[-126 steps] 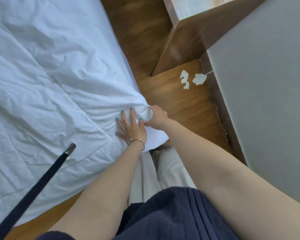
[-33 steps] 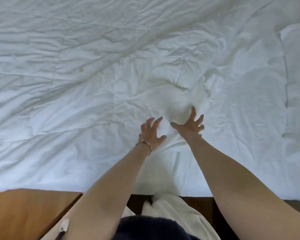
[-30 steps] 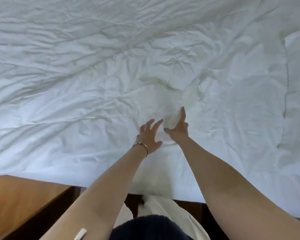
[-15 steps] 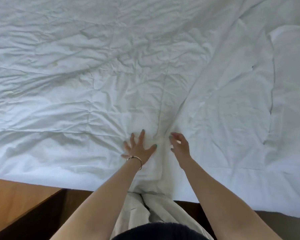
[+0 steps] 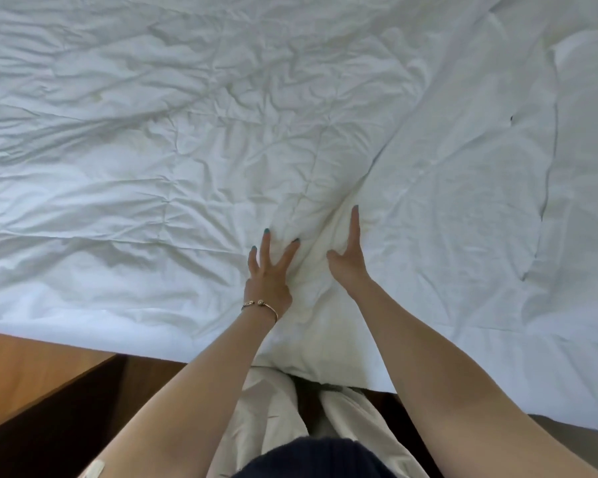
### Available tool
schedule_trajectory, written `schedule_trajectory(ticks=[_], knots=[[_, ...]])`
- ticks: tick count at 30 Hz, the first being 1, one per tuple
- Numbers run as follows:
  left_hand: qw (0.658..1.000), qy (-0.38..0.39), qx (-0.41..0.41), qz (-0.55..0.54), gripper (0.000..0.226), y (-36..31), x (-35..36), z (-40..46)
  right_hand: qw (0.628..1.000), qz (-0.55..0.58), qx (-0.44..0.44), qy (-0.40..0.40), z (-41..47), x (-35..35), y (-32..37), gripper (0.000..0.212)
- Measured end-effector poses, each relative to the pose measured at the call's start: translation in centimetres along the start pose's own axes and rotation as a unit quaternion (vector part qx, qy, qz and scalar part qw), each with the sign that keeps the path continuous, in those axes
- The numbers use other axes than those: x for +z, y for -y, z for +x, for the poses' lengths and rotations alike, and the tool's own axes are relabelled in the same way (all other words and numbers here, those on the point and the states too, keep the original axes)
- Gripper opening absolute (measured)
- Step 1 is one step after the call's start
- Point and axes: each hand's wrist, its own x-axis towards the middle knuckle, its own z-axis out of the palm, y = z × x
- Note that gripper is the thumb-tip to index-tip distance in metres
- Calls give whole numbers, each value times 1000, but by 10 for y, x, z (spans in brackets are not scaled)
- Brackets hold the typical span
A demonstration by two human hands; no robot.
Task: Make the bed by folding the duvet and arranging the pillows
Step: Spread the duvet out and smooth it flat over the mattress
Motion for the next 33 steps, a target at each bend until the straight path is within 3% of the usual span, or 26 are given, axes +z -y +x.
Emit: schedule_trajectory(ticks=[4, 6, 9, 13, 16, 19, 21, 23, 25, 27, 29, 33], knots=[[997, -62, -14, 47, 91, -31, 5, -12, 999, -39, -7, -12, -14, -35, -6, 81], [999, -42, -23, 25, 85, -57, 21, -19, 1000, -10, 8, -17, -14, -66, -15, 72], [994, -28, -102, -30, 80, -97, 53, -29, 999, -27, 17, 1, -20, -126, -37, 68], [987, 35, -148, 46, 74, -165, 96, -33, 995, -71, 69, 6, -45, -212, -91, 66], [968, 117, -213, 61, 70, -224, 118, -38, 985, -121, 94, 80, -73, -241, -136, 62], [957, 58, -283, 23, 72, -268, 132, -47, 973, -154, 81, 153, -78, -241, -158, 64], [965, -25, -259, -14, 76, -284, 140, -50, 983, -109, 63, 135, -65, -250, -160, 65], [982, -71, -176, -21, 79, -293, 145, -52, 995, -68, 38, 59, -43, -273, -154, 64], [998, -50, -49, -6, 70, -298, 148, -47, 999, -26, 21, -8, -17, -298, -138, 60], [999, 9, 46, -18, 63, -304, 151, -34, 1000, -5, 26, -16, 9, -316, -114, 62], [996, 52, 60, -52, 66, -310, 154, -18, 999, -3, 40, -10, 36, -326, -91, 69], [995, 40, 14, -92, 93, -337, 158, 16, 999, 1, 47, -24, 75, -331, -63, 77]])
